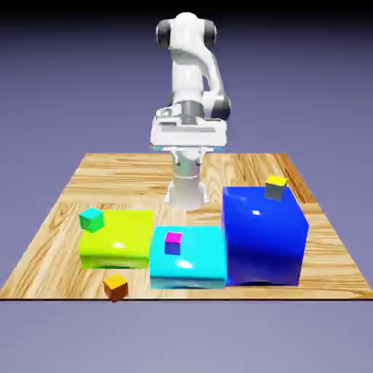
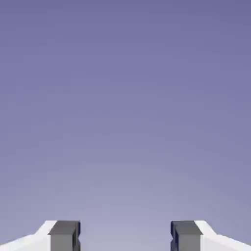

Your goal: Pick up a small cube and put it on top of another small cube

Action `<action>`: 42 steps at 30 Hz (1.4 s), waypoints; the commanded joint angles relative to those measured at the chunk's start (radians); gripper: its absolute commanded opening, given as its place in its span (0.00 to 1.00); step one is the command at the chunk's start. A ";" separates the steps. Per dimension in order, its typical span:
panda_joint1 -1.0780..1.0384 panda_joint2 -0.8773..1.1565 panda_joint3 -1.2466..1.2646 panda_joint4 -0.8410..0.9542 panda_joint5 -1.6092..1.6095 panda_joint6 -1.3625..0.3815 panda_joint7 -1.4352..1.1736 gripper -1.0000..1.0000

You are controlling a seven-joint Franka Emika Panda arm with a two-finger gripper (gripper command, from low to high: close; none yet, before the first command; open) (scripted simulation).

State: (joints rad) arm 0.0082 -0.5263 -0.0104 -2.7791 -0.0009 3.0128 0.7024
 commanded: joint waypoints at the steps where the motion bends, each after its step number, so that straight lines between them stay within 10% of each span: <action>1: -0.003 0.036 -0.009 0.026 -0.001 -0.020 -0.032 0.50; 28: -0.089 1.013 -0.240 0.717 -0.019 -0.562 -0.895 0.50; 34: -0.119 1.161 -0.216 0.733 0.009 -0.430 -0.911 0.50; 35: -0.119 1.161 -0.216 0.733 0.009 -0.430 -0.911 0.00; 42: -0.089 1.013 -0.240 0.717 -0.019 -0.562 -0.895 0.00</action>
State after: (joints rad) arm -0.0806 0.4871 -0.2507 -2.0619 -0.0189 2.4502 -0.1939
